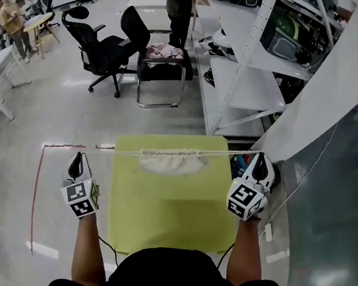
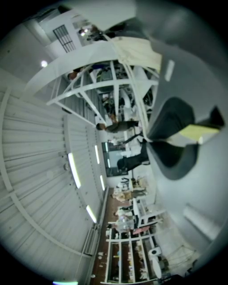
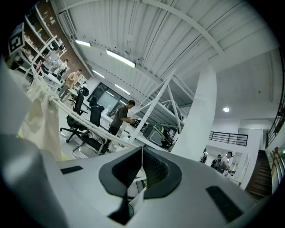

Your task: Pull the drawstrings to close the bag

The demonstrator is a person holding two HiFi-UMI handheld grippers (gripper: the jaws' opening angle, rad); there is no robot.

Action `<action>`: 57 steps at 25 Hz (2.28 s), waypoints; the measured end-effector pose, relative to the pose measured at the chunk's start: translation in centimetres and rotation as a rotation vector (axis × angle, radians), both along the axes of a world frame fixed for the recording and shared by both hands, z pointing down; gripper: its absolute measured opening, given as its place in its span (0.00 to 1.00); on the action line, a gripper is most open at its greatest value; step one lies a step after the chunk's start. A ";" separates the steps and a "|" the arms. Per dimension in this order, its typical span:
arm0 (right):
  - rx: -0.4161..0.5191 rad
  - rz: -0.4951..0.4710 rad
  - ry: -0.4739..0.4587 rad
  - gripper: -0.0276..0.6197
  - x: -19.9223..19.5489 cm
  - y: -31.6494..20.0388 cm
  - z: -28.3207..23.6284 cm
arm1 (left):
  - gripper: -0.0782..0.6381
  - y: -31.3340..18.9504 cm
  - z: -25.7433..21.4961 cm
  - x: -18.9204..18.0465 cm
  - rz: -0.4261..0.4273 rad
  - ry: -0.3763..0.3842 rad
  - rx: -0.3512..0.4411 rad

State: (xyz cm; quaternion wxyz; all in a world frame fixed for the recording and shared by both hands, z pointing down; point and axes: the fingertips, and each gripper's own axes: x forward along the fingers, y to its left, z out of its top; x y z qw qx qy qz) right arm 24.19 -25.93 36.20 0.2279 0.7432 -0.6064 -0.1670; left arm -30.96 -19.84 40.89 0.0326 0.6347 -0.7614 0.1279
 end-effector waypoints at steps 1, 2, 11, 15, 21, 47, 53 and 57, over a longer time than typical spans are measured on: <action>0.001 0.000 -0.003 0.06 0.0 -0.1 -0.1 | 0.15 0.0 -0.1 0.0 0.001 0.004 0.001; 0.001 0.000 -0.006 0.06 0.1 -0.2 -0.2 | 0.14 0.0 -0.2 -0.1 0.000 0.009 0.001; 0.008 -0.004 -0.028 0.06 0.3 -0.3 -0.5 | 0.15 0.4 -0.8 -0.9 -0.010 0.007 0.017; 0.012 -0.001 -0.035 0.06 0.6 -0.5 -0.7 | 0.15 0.5 -1.1 -1.0 -0.016 0.011 0.025; 0.021 0.003 -0.025 0.06 1.0 -0.6 -1.0 | 0.15 0.4 -1.3 -0.9 -0.015 -0.001 0.032; 0.024 0.021 -0.031 0.06 2.6 -1.4 -1.3 | 0.15 0.0 -1.7 -0.7 -0.010 -0.006 0.034; 0.016 0.010 -0.049 0.06 2.5 -1.7 -0.9 | 0.15 -0.3 -1.6 -0.6 0.000 -0.012 0.031; 0.006 -0.012 -0.085 0.06 2.0 -2.0 -0.7 | 0.15 -1.0 -1.1 -0.1 0.014 -0.004 0.020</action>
